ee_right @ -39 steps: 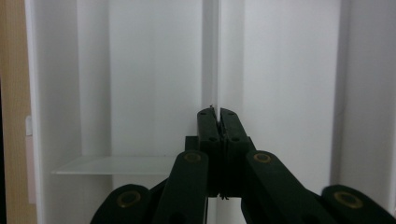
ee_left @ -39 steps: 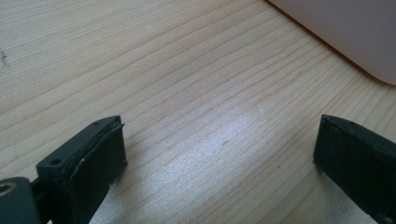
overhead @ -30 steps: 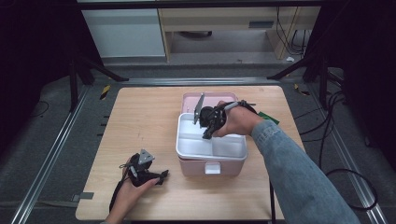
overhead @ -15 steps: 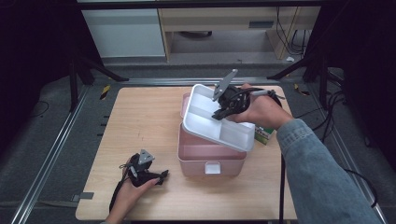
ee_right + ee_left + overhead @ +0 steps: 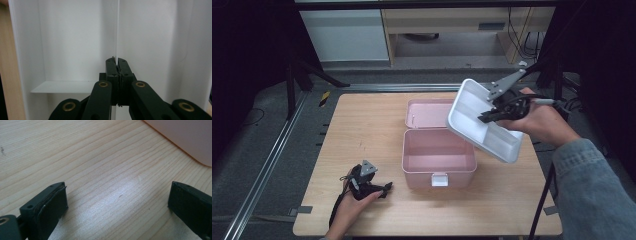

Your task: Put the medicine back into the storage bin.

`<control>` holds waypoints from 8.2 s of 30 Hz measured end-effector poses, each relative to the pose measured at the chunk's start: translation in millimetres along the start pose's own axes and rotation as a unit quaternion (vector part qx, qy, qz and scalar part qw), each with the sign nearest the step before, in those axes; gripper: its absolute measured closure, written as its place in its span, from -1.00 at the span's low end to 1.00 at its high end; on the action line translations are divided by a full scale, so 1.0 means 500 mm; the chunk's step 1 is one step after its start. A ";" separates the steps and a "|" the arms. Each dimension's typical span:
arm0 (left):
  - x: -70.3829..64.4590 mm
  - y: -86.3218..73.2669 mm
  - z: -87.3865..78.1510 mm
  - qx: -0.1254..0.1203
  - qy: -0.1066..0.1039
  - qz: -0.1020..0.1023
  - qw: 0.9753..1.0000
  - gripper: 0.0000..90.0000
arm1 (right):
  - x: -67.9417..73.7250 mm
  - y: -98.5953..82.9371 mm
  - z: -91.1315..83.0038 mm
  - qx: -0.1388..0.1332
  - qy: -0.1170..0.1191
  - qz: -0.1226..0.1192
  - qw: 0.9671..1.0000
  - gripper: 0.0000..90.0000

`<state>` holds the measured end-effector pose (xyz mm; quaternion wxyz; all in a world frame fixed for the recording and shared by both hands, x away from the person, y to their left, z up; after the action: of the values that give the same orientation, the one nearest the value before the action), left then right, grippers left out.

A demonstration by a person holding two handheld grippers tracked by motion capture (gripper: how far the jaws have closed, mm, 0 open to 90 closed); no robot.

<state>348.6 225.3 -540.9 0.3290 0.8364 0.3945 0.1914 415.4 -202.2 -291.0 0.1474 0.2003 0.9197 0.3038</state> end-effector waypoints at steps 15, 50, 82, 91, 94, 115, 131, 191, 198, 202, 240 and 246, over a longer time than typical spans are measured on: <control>0.000 0.000 0.000 0.001 -0.001 0.000 1.000 -0.96 | 0.030 -0.222 -0.014 0.036 -0.006 0.063 0.997 1.00; 0.000 0.001 0.000 0.002 0.001 0.002 1.000 -0.97 | 0.079 -0.375 0.185 0.140 0.047 0.080 0.986 1.00; -0.001 0.001 0.001 0.002 0.003 0.000 1.000 -0.97 | -0.059 -0.253 0.137 0.071 -0.043 0.165 0.983 -0.63; -0.001 0.001 0.001 0.001 0.003 0.000 1.000 -0.97 | -0.108 -0.217 0.167 0.075 -0.049 0.169 0.981 -0.83; 0.000 0.001 0.000 0.002 0.004 0.001 1.000 -0.97 | -0.127 -0.207 0.179 0.078 -0.051 0.169 0.981 -0.82; 0.000 0.001 0.001 0.002 0.003 0.000 1.000 -0.97 | -0.183 -0.230 0.276 0.133 -0.026 0.168 0.976 -0.81; 0.000 0.001 0.000 0.002 0.004 0.001 1.000 -0.97 | -0.192 -0.242 0.317 0.174 -0.006 0.178 0.968 -0.77; -0.001 0.000 0.001 0.000 0.005 -0.001 1.000 -0.97 | -0.082 -0.029 0.050 0.074 -0.041 0.059 0.995 -0.63; -0.001 0.000 0.001 0.000 0.005 -0.002 1.000 -0.97 | -0.059 0.020 0.049 0.069 -0.032 0.033 0.997 -0.63; -0.001 0.000 0.001 0.000 0.005 -0.002 1.000 -0.97 | -0.044 0.051 0.066 0.071 -0.022 0.016 0.997 -0.63; -0.001 0.001 0.000 0.000 0.004 -0.003 1.000 -0.97 | 0.083 0.194 0.209 0.076 0.054 -0.095 0.991 -0.63; -0.001 0.001 0.000 0.000 0.004 -0.003 1.000 -0.97 | 0.097 0.200 0.238 0.087 0.069 -0.105 0.988 -0.63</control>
<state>348.4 224.5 -540.9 0.3282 0.8346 0.3979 0.1935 447.6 -46.7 -328.3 0.0967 0.0928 0.9665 0.2189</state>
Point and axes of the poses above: each handheld gripper's, and its own axes: z roughly forward along the jaws, y roughly out of its top, x roughly to its left, the point moved 1 cm from there along z, roughly forward along the jaws, and after that the axes turned 3 degrees about z, right-handed, at the moved point
